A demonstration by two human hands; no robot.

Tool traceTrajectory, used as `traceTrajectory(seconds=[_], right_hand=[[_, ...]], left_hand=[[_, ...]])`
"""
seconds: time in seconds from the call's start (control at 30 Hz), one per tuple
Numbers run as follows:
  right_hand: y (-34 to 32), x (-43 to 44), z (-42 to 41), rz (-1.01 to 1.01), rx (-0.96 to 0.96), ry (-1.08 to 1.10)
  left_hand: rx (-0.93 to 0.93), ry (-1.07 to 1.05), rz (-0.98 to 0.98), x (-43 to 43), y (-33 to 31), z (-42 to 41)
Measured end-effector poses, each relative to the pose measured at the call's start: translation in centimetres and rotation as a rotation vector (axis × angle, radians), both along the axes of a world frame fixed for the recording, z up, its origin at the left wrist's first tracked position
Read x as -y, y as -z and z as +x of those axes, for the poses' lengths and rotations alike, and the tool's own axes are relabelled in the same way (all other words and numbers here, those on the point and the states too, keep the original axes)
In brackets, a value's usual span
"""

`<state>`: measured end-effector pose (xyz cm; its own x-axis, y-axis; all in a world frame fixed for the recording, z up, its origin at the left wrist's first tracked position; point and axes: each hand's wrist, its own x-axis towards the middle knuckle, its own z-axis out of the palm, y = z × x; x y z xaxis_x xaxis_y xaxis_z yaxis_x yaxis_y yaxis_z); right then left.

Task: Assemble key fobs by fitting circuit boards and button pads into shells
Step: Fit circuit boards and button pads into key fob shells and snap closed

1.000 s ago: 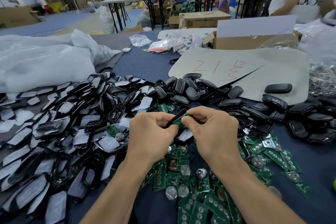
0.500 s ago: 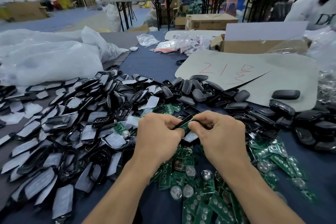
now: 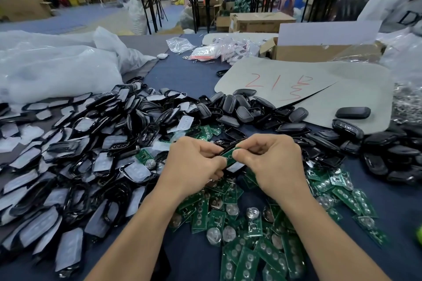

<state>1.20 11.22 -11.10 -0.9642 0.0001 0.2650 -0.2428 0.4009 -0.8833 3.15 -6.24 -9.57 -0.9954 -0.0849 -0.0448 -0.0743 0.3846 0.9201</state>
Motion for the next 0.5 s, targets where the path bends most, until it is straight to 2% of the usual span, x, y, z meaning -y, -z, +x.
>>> traceTrajectory(seconds=[0.13,0.3,0.4,0.5], right_hand=[[-0.09,-0.46,-0.37,-0.149,0.116,-0.042],[-0.22,-0.34,-0.30,-0.235,0.148,-0.051],[-0.27,-0.26,-0.22,-0.193,0.109,-0.025],[-0.37,-0.13,0.17,-0.036,-0.007,0.054]], left_hand=[[-0.010,-0.042,0.069,-0.13,-0.04,0.05],[-0.022,-0.067,0.153,-0.32,-0.12,-0.06],[-0.059,-0.070,0.154,-0.41,0.04,-0.01],[-0.095,-0.056,0.159,-0.67,0.10,0.36]])
